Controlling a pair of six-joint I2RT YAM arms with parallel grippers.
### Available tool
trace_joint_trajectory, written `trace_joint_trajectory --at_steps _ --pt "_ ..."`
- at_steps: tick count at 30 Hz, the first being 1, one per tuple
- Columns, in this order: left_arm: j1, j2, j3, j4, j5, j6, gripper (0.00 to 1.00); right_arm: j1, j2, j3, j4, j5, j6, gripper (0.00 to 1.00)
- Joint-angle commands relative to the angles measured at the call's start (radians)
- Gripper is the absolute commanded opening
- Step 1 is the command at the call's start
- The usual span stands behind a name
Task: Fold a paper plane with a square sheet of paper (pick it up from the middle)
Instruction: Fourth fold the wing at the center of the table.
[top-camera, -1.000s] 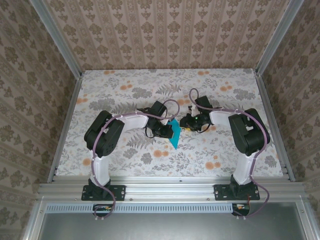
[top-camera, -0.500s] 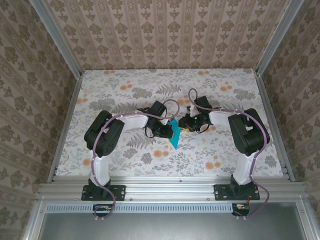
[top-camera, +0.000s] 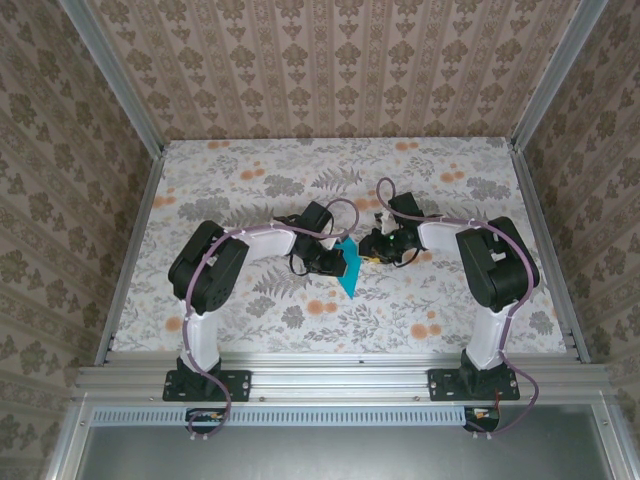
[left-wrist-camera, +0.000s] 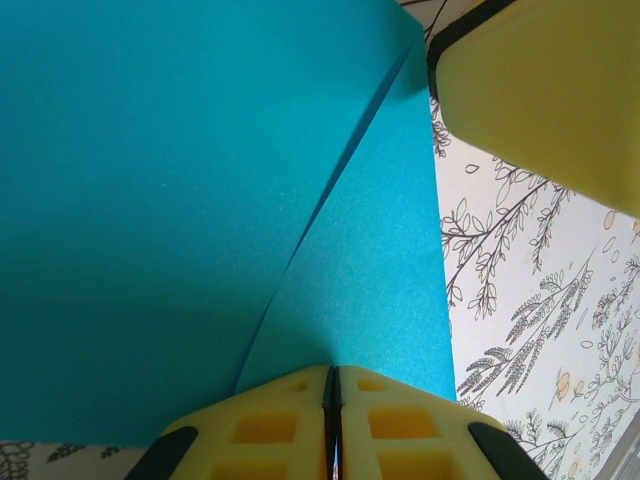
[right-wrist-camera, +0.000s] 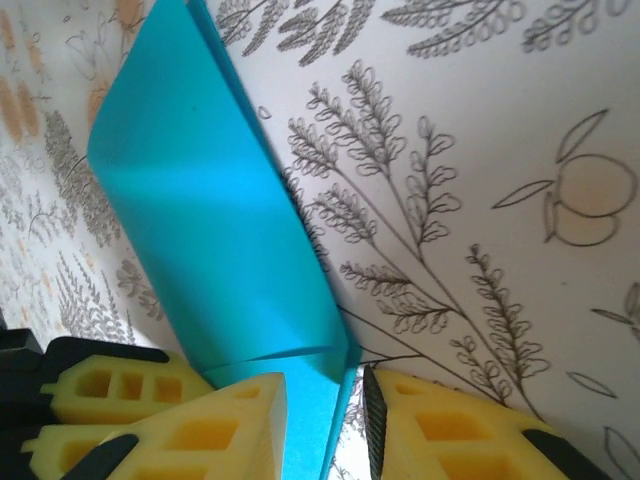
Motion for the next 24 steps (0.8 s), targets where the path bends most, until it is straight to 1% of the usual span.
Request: trace_joint_trajectory --at_steps 1,6,11,21,24 --pt "0.024 0.066 -0.023 -0.103 -0.112 0.032 0.11 0.006 0.022 0.041 -0.04 0.044 -0.022 0.3" --pt "0.025 0.069 -0.022 -0.105 -0.11 0.034 0.11 0.009 0.047 0.047 -0.001 -0.012 -0.006 0.3" --pt "0.027 0.071 -0.02 -0.105 -0.109 0.036 0.11 0.01 0.061 0.056 0.005 -0.04 0.0 0.3" --pt "0.03 0.073 -0.021 -0.105 -0.106 0.037 0.11 0.012 0.018 0.036 0.015 -0.069 0.006 0.29" --pt "0.03 0.073 -0.021 -0.103 -0.106 0.037 0.11 0.013 0.019 0.03 0.034 -0.095 0.019 0.29"
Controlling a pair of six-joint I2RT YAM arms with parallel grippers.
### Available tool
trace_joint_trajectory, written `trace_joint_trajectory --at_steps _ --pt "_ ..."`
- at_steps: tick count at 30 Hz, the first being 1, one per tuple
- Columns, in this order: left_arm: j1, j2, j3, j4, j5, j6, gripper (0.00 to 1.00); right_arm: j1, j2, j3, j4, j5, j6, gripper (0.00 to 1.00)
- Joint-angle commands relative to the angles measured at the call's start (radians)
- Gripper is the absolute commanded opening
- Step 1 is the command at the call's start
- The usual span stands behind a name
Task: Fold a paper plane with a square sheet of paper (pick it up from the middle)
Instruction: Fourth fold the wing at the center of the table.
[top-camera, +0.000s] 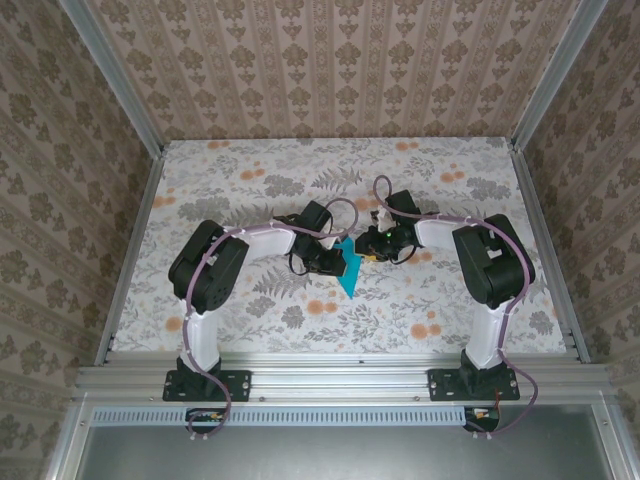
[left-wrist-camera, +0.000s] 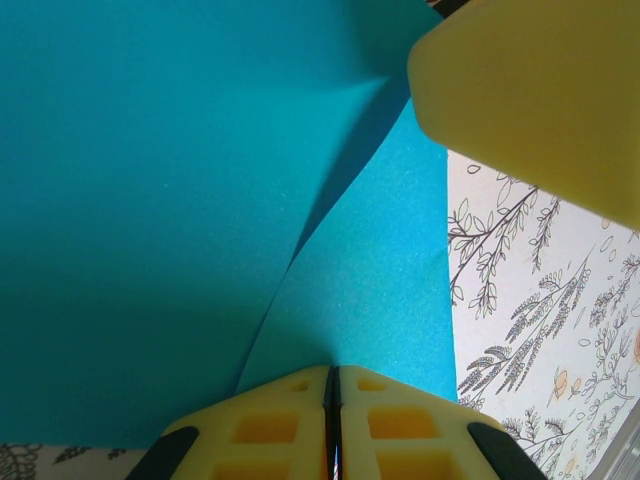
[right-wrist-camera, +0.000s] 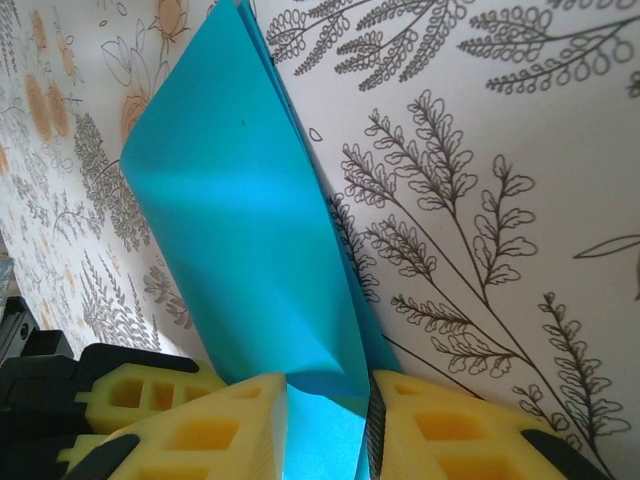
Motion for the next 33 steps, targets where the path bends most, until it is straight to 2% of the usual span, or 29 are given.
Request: trace_joint_trajectory --at_steps 1,20,29,33 --pt "0.023 0.067 -0.027 -0.099 -0.118 0.032 0.11 0.009 -0.011 -0.008 0.023 -0.052 0.019 0.29" --pt "0.029 0.029 -0.013 -0.078 -0.068 0.009 0.14 0.039 -0.051 -0.106 0.062 -0.091 0.034 0.22" --pt "0.03 0.001 0.001 -0.078 -0.054 -0.008 0.18 0.047 -0.05 -0.104 0.039 -0.043 0.018 0.12" --pt "0.03 -0.029 -0.001 -0.083 -0.052 -0.015 0.2 0.046 -0.049 -0.094 0.025 -0.032 0.009 0.11"
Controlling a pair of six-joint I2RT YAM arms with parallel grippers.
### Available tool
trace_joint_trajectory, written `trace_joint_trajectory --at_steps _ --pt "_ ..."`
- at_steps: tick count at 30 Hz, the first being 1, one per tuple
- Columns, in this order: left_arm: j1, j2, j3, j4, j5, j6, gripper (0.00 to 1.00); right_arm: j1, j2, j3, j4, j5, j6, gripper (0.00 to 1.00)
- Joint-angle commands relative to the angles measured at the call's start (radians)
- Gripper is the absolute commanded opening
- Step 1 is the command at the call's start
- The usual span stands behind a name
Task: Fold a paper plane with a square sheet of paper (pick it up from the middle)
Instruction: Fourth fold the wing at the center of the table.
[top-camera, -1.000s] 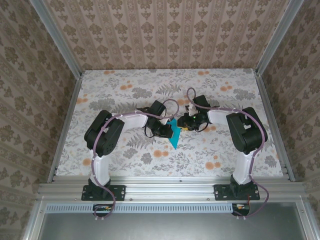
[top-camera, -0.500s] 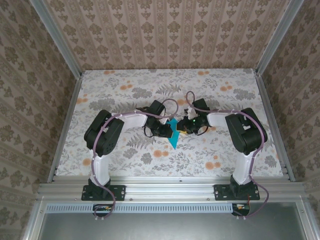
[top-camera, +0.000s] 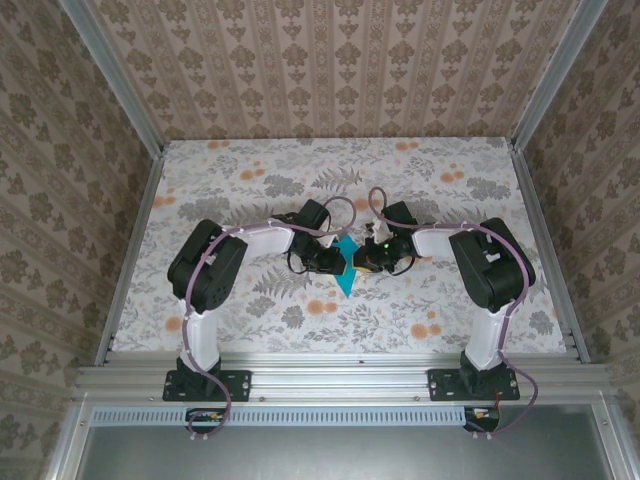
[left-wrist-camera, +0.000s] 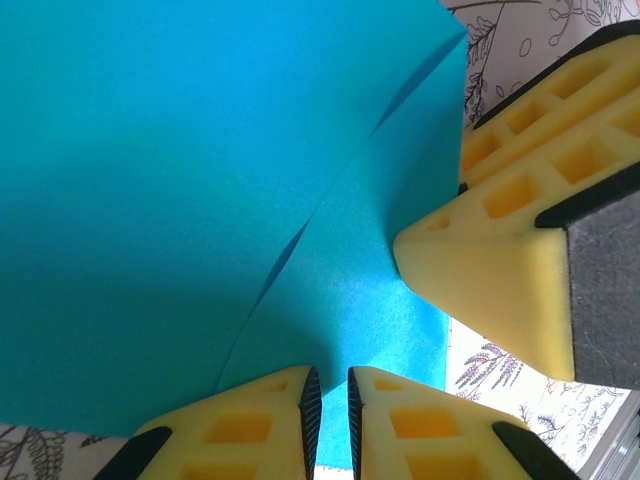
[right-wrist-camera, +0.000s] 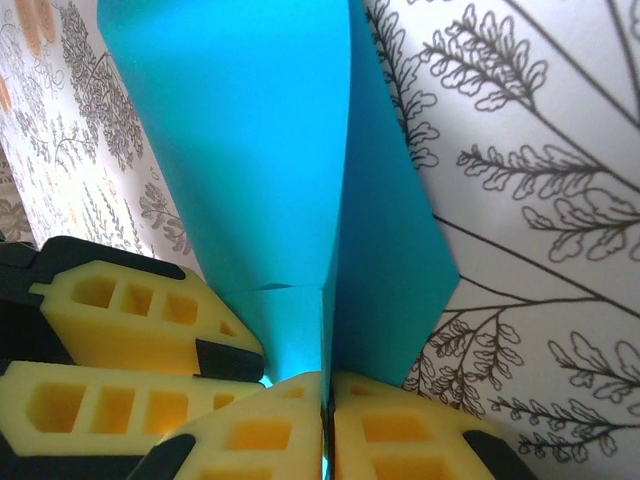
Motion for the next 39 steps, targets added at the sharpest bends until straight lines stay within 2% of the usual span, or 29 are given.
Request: trace_joint_trajectory --at_steps 1,21,33,39 --pt "0.017 -0.03 -0.009 -0.067 -0.065 -0.016 0.2 0.004 -0.026 0.003 -0.036 0.03 -0.016 0.1" --pt "0.016 -0.017 -0.041 -0.062 -0.099 -0.02 0.1 0.009 -0.026 0.027 -0.062 0.038 -0.025 0.08" --pt "0.018 0.027 -0.044 -0.055 -0.112 -0.007 0.08 0.032 -0.066 0.035 -0.081 0.039 -0.022 0.2" --pt "0.02 0.04 -0.052 -0.049 -0.112 -0.004 0.07 0.035 -0.097 0.021 -0.096 0.041 -0.024 0.21"
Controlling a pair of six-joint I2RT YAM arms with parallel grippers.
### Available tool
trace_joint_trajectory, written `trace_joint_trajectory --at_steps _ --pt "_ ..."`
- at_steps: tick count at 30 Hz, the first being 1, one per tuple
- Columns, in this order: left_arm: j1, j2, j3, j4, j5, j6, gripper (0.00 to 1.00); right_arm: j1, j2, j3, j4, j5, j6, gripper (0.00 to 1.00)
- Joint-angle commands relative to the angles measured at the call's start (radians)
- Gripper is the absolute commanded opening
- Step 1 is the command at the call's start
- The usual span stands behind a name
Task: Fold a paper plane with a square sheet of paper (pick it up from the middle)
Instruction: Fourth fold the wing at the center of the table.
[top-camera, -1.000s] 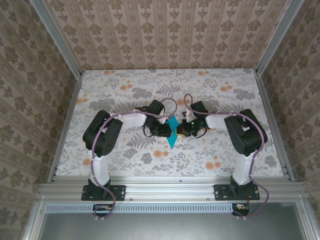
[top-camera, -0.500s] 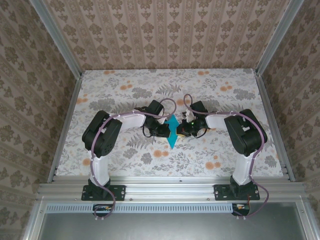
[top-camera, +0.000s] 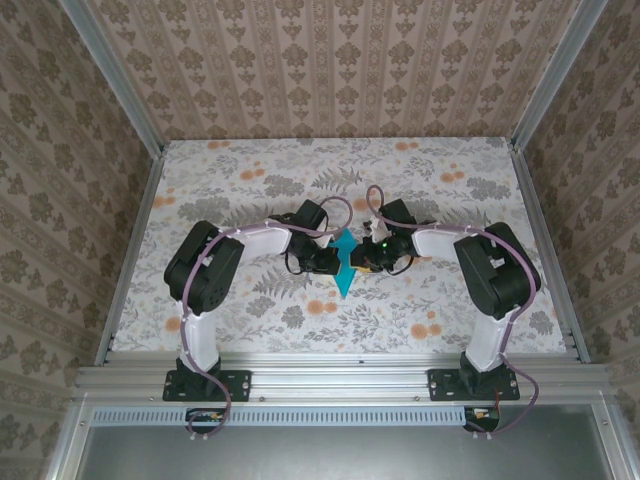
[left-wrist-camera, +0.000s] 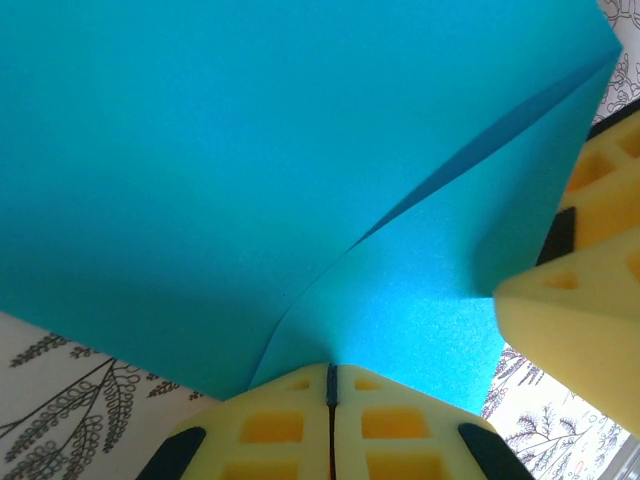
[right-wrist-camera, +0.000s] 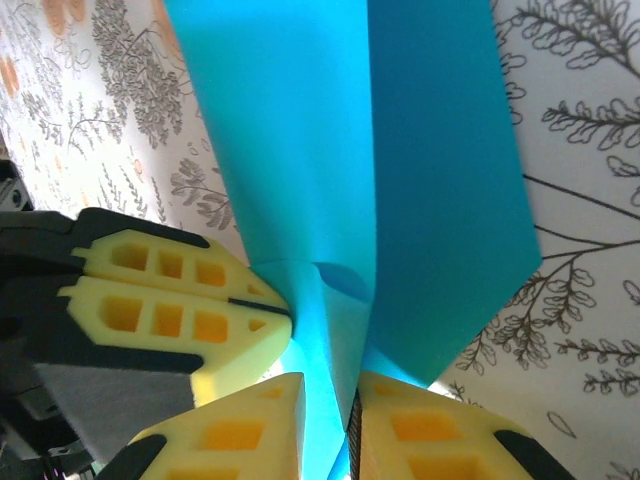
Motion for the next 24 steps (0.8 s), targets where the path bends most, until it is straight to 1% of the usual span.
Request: trace_joint_trajectory --at_steps 1,5,12,20,24 --pt "0.013 0.059 -0.032 -0.038 -0.068 0.018 0.07 0.009 -0.039 0.005 -0.033 0.015 -0.018 0.21" --pt "0.013 0.058 -0.032 -0.04 -0.068 0.021 0.07 0.012 -0.039 0.009 -0.035 0.017 -0.017 0.19" --pt "0.013 0.058 -0.031 -0.04 -0.065 0.022 0.06 0.031 -0.02 0.029 -0.037 0.028 -0.017 0.12" --pt "0.014 0.062 -0.033 -0.034 -0.06 0.021 0.06 0.048 0.007 0.065 -0.094 0.08 -0.049 0.1" --pt "0.014 0.066 -0.032 -0.032 -0.057 0.022 0.06 0.056 0.02 0.076 -0.104 0.087 -0.058 0.1"
